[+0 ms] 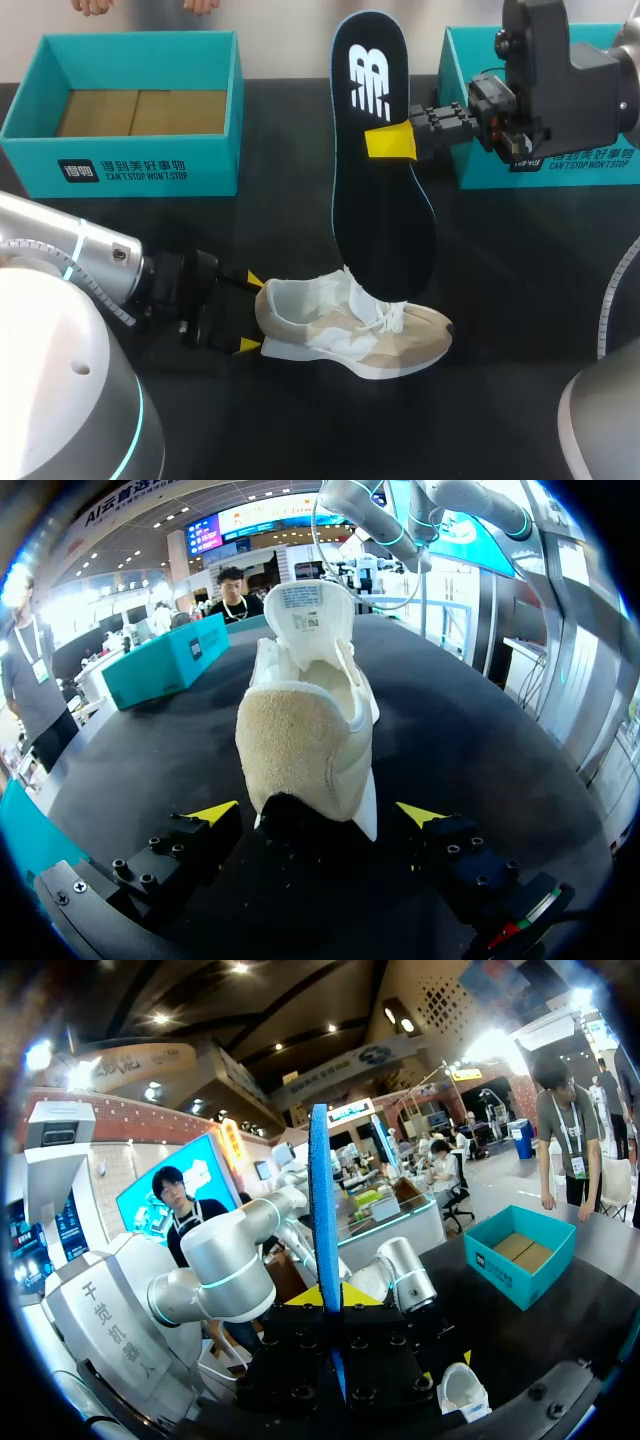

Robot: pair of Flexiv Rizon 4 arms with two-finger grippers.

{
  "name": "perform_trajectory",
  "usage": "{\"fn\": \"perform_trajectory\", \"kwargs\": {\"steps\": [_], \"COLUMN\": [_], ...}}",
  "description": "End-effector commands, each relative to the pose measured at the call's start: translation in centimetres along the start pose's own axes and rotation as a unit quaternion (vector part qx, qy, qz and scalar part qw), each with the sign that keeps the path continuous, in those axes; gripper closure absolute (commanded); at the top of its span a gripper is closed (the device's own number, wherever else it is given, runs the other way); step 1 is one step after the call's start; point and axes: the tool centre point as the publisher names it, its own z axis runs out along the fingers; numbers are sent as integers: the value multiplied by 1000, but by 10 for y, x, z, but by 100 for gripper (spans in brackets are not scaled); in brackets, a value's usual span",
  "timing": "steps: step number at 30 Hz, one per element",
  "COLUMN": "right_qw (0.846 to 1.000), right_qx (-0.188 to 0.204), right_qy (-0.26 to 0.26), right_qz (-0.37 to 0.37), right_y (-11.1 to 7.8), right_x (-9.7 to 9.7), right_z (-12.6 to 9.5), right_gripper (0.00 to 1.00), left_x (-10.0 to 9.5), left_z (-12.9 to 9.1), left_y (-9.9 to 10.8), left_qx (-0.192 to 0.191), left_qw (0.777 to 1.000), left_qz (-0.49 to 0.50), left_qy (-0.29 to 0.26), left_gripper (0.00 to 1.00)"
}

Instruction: Take the shoe out of the shoebox, open the shoe tongue, remove and reinsert the insole, then place the shoe into the shoebox

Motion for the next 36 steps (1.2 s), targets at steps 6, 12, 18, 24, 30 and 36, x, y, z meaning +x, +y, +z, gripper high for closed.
{"fn": "perform_trajectory", "kwargs": {"steps": [6, 12, 18, 24, 30, 36], "right_qw": [1000, 1000, 1000, 1000, 1000, 1000], "right_qx": [3, 3, 3, 3, 3, 3], "right_qy": [1, 1, 1, 1, 1, 1], "right_qz": [1, 1, 1, 1, 1, 1], "right_y": [3, 3, 3, 3, 3, 3], "right_x": [-2, -2, -2, -2, -2, -2], "right_z": [5, 5, 5, 5, 5, 5], "right_gripper": [100, 100, 100, 100, 100, 100], "left_x": [0, -9, -7, -12, -13, -14], "left_z": [-6, -26, -38, -34, -30, -30], "left_y": [-10, -30, -39, -44, -51, -55], "left_qx": [-27, -94, -228, -308, -343, -348], "left_qw": [1000, 995, 971, 949, 937, 934], "left_qz": [12, 36, 73, 57, 32, 34], "left_qy": [0, 26, 26, 33, 48, 65], "left_gripper": [0, 0, 0, 0, 0, 0]}}
